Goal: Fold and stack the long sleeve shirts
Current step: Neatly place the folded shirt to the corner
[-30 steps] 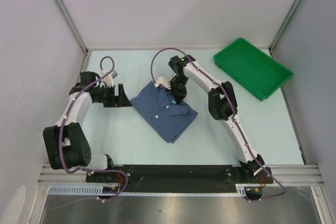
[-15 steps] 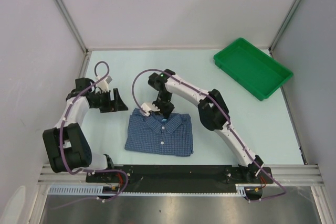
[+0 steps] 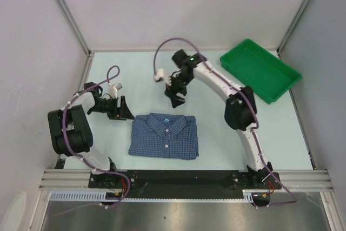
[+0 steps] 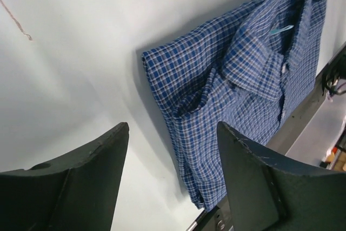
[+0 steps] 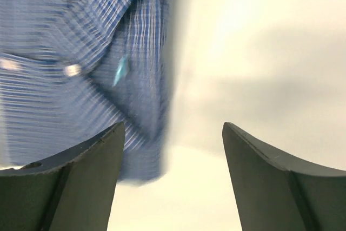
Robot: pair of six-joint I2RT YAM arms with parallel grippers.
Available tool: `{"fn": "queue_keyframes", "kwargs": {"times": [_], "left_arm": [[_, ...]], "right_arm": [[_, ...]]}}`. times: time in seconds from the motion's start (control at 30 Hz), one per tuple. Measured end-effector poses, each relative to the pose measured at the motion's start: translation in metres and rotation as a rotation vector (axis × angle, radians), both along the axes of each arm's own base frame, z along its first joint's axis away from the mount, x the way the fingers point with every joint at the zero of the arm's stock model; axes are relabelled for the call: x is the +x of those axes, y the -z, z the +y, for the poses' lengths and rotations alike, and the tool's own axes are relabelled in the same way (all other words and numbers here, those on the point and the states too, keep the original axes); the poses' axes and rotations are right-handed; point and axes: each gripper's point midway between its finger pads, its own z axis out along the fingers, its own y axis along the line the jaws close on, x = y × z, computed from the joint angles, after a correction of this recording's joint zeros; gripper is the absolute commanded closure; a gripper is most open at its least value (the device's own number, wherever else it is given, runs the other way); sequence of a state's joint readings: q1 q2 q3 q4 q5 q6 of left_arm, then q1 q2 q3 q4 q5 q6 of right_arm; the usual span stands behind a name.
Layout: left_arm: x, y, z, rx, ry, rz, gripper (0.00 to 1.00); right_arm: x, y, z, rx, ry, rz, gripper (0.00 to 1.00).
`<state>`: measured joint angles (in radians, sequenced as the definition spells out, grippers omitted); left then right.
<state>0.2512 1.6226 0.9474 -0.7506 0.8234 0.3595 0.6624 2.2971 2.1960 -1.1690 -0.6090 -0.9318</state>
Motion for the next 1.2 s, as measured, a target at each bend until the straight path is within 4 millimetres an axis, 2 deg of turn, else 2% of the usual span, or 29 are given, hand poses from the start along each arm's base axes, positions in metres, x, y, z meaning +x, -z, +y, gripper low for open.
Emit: {"fn": "queue_keyframes", "kwargs": {"times": [0.07, 0.1, 0.17, 0.23, 0.27, 0.33, 0.4, 0.47, 0.53, 0.57, 0.67, 0.9, 0.97, 1.0, 1.03, 1.07, 1.1, 1.2], "left_arm": [[-0.003, 0.009, -0.001, -0.003, 0.035, 0.032, 0.29], [-0.006, 0.013, -0.002, -0.002, 0.055, 0.049, 0.28], [-0.013, 0.019, -0.004, -0.002, 0.101, 0.077, 0.25], [-0.02, 0.021, -0.009, -0.001, 0.151, 0.097, 0.23], [-0.023, 0.022, -0.012, 0.0, 0.175, 0.102, 0.23], [-0.028, 0.024, -0.016, 0.007, 0.217, 0.113, 0.23], [-0.031, 0.026, -0.019, 0.014, 0.24, 0.128, 0.23], [-0.034, 0.028, -0.022, 0.007, 0.254, 0.147, 0.23], [-0.034, 0.028, -0.022, 0.005, 0.255, 0.156, 0.25], [-0.034, 0.028, -0.022, 0.004, 0.256, 0.158, 0.26], [-0.035, 0.028, -0.023, 0.003, 0.26, 0.161, 0.31], [-0.028, 0.033, -0.028, -0.009, 0.222, 0.181, 0.4], [-0.026, 0.033, -0.031, -0.019, 0.206, 0.196, 0.48], [-0.026, 0.034, -0.032, -0.021, 0.202, 0.2, 0.57], [-0.025, 0.035, -0.033, -0.02, 0.196, 0.204, 0.62], [-0.023, 0.037, -0.034, -0.019, 0.195, 0.203, 0.69], [-0.022, 0.038, -0.034, -0.018, 0.189, 0.208, 0.81], [-0.019, 0.04, -0.035, -0.02, 0.173, 0.21, 1.0]], "right_arm": [[0.003, -0.017, -0.026, 0.048, 0.204, 0.136, 0.23], [0.003, -0.021, -0.046, 0.06, 0.317, 0.222, 0.23], [0.0, -0.014, -0.086, 0.077, 0.566, 0.422, 0.19], [-0.005, 0.007, -0.122, 0.08, 0.784, 0.586, 0.14], [-0.014, 0.022, -0.14, 0.062, 0.899, 0.682, 0.09], [-0.039, 0.053, -0.157, 0.014, 1.057, 0.829, 0.08], [-0.067, 0.067, -0.153, -0.038, 1.115, 0.937, 0.08], [-0.082, 0.066, -0.139, -0.05, 1.115, 0.973, 0.08], [-0.084, 0.066, -0.126, -0.039, 1.099, 0.96, 0.11], [-0.084, 0.066, -0.121, -0.032, 1.094, 0.955, 0.17], [-0.085, 0.07, -0.117, -0.019, 1.102, 0.966, 0.26], [-0.083, 0.075, -0.107, 0.014, 1.119, 1.006, 0.33], [-0.083, 0.076, -0.101, 0.026, 1.102, 1.01, 0.48], [-0.083, 0.078, -0.098, 0.028, 1.091, 1.0, 0.57], [-0.083, 0.079, -0.096, 0.029, 1.082, 0.997, 0.77], [-0.082, 0.084, -0.095, 0.021, 1.083, 0.987, 0.9], [-0.082, 0.088, -0.094, 0.017, 1.077, 0.982, 0.99], [-0.078, 0.096, -0.093, -0.005, 1.092, 1.003, 1.0]]}}
